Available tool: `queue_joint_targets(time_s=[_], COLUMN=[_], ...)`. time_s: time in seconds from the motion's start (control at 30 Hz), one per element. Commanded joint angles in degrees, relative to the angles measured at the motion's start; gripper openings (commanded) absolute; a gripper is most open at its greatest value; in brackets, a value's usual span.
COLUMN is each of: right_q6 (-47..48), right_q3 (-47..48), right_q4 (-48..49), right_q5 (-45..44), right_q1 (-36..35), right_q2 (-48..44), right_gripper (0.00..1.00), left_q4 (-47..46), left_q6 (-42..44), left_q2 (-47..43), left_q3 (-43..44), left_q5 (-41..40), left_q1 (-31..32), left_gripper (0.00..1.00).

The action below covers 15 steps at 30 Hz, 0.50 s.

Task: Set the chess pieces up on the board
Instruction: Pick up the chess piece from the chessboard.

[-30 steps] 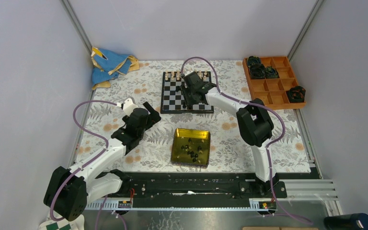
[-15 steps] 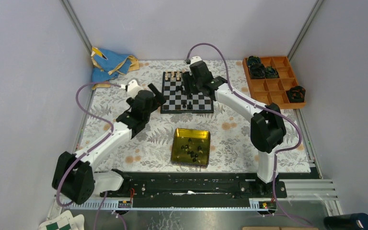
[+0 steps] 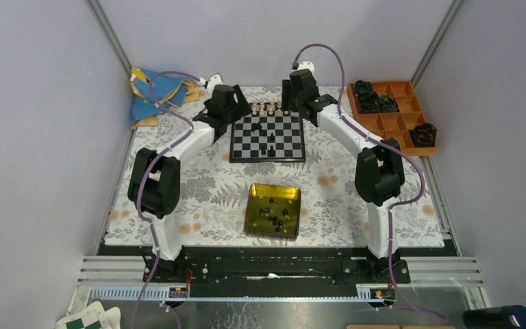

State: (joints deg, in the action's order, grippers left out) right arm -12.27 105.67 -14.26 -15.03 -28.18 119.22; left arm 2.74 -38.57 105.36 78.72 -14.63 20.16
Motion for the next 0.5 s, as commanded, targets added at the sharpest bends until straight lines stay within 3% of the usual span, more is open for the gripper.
queue_joint_targets(time_s=[0.0,0.2,0.47], right_q6=[-4.5,-5.1,-5.4], right_q3=[-1.6,-9.0,-8.9], right_q4=[3.5,10.0,10.2], right_q5=[-4.6,-7.1,-6.9], right_q1=[1.6,2.2,3.7], right_q2=[-0.9,-3.8,-2.4], right_gripper=[0.66,0.56,0.53], left_q4=[2.0,6.1,9.9], left_q6=[3.8,9.7,18.4], left_q2=[3.4,10.1,14.4], left_q3=[7.6,14.9,19.0], left_q5=[8.6,13.2,16.2], left_q1=[-1.7,-1.7,0.1], left_gripper=[0.85,0.71,0.64])
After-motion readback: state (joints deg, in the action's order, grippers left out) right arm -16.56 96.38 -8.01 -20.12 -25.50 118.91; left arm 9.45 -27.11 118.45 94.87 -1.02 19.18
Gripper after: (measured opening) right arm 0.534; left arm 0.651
